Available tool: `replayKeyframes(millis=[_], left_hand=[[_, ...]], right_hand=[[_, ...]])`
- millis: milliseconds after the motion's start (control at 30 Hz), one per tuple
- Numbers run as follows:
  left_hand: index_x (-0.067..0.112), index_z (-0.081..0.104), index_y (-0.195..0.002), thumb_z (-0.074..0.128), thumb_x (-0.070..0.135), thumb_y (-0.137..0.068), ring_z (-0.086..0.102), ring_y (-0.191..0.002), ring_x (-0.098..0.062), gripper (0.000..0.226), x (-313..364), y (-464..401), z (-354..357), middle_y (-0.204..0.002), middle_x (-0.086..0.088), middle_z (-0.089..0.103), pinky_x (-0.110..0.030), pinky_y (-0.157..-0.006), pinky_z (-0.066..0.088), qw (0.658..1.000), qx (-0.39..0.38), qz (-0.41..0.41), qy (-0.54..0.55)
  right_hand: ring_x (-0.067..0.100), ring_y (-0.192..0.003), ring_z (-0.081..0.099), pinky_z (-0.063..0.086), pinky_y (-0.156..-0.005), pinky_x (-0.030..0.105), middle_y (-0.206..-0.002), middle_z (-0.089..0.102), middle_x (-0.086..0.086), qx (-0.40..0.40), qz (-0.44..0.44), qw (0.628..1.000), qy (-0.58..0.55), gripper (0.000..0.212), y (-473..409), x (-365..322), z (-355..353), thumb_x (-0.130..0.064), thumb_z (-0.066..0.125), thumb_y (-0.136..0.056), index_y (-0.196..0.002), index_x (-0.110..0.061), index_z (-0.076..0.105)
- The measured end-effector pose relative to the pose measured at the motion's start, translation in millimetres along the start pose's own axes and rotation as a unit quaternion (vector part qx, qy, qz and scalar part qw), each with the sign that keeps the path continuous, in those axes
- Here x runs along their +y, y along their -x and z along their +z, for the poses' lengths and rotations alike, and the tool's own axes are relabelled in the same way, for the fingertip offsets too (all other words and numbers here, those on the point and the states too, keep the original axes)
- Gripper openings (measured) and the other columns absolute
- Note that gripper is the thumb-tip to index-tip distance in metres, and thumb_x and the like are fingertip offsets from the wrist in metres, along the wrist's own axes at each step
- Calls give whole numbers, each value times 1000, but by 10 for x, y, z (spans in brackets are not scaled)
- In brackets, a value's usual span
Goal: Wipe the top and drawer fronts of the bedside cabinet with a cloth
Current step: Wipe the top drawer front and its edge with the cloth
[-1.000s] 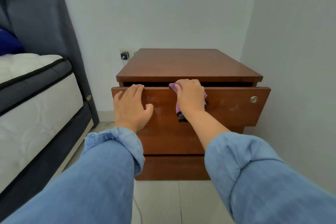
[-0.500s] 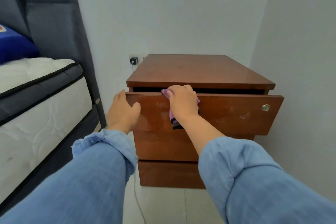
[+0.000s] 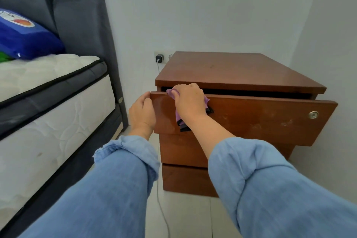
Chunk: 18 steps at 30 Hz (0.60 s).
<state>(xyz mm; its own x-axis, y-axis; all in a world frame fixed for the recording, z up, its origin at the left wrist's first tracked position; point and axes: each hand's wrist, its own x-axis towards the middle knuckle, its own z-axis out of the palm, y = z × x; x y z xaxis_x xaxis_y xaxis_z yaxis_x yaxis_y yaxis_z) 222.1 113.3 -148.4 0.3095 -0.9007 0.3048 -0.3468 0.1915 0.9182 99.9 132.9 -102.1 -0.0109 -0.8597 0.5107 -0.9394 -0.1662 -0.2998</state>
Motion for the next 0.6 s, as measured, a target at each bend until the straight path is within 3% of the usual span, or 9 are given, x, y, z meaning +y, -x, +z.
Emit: replayKeyframes(millis=[100,167,300,400,500,600], left_hand=[[33,65,-111,29,33,-97,59,-105,-13,38,-107,-6,-31,-109,7,67,-25,-88,44,1000,-12,-14,-12],[34,64,-106,30,32,-97,59,-106,-16,35,-84,33,-57,-105,6,66,-30,-93,45,999,-17,-24,14],[24,66,-114,32,25,-101,58,-110,-18,36,-50,55,-120,-117,-2,66,-37,-103,42,998,-40,-39,29],[28,65,-101,30,20,-101,54,-97,-14,35,-76,108,-159,-113,-5,66,-25,-86,41,997,-77,-26,-10],[16,61,-118,34,15,-98,51,-83,-7,34,-40,253,-177,-97,4,61,-16,-69,38,994,-99,-20,-50],[11,53,-132,39,19,-95,55,-107,-19,40,-13,346,-149,-123,-5,61,-30,-93,44,987,-118,-26,-106]], right_hand=[[23,-103,52,44,-88,38,-108,63,5,-1,-18,1000,2,34,-33,-97,51,-32,34,-102,-113,-20,64],[22,-101,52,43,-85,37,-104,63,4,-4,-26,1000,1,33,-74,-156,118,-32,35,-102,-110,-20,65],[21,-96,53,44,-84,36,-100,64,4,-22,-43,999,14,34,-160,-285,238,-32,34,-102,-104,-19,65],[25,-99,56,47,-88,38,-106,64,8,-82,-56,995,-28,30,-267,-300,173,-26,37,-101,-110,-16,64],[25,-101,58,47,-87,36,-110,65,8,-119,-83,985,-89,29,-248,-307,17,-24,40,-100,-114,-12,63],[25,-100,60,48,-89,39,-109,67,8,-91,-68,985,-128,33,-90,-199,-93,-26,37,-101,-111,-12,64]])
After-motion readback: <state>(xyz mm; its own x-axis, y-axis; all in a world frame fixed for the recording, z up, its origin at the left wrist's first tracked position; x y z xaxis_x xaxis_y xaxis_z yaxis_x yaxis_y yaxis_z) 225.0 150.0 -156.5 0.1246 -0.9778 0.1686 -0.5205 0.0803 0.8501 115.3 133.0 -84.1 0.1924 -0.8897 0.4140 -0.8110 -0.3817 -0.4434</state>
